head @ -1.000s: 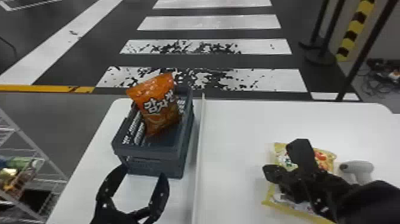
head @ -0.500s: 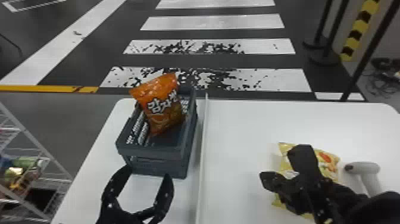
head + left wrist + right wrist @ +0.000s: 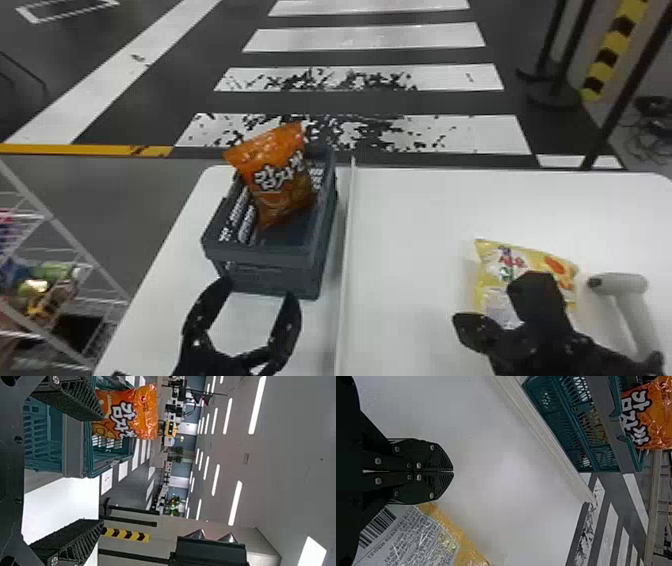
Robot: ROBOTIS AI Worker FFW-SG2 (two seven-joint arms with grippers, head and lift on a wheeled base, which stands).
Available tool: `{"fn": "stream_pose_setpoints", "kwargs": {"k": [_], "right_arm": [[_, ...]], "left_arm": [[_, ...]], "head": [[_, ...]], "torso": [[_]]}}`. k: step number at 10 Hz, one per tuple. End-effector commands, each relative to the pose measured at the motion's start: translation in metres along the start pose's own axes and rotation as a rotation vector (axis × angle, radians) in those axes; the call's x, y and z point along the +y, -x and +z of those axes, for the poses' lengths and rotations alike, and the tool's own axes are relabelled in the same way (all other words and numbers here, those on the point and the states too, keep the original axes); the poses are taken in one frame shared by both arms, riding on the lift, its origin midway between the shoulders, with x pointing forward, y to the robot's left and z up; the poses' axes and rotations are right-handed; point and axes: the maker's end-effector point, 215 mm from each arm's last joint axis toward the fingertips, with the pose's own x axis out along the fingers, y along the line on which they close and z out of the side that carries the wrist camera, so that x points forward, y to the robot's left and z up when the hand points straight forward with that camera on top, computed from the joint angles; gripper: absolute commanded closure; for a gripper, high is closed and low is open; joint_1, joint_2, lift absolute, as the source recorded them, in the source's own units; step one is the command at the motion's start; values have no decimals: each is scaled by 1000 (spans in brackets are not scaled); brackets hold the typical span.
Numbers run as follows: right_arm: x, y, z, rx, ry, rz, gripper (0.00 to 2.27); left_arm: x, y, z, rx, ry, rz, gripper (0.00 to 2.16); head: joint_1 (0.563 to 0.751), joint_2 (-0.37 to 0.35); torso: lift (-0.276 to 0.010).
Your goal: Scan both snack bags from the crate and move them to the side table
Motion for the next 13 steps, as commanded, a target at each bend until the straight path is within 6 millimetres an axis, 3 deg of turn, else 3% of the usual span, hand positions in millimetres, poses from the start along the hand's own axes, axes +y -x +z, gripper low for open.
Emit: {"fn": "stream_pose_setpoints", "kwargs": {"k": [1, 4, 7, 9, 10, 11, 12, 13], "right_arm": [[0, 3, -6, 9, 2, -4, 2243], [-6, 7, -14, 17, -3, -13, 2243], [-2, 13, -8, 1, -3, -10, 2243], [27, 30, 50, -121, -20, 73, 2240], [16, 41, 82, -191, -34, 59, 2236], [-11, 54, 105, -247, -55, 13, 2236], [-46, 70, 112, -279, -83, -50, 2236], [-76, 86, 107, -285, -103, -109, 2236]], "left_arm": [[0, 0, -1, 2, 2, 0, 80], [1, -1, -1, 0, 1, 1, 80], [1, -1, -3, 4, 1, 0, 80], [0, -2, -5, 5, 5, 0, 80], [-5, -2, -3, -1, 11, -4, 80], [-4, -1, -2, -2, 11, -3, 83], [-3, 1, -2, -1, 10, 0, 80], [-2, 1, -3, 0, 7, 0, 83]], "head": [[695, 122], [695, 112], [695, 101], [695, 111], [695, 143], [695, 154], [695, 135], [695, 101]], "torso": [[-99], [-99], [-99], [-99], [-99], [-99], [-99], [-99]]}}
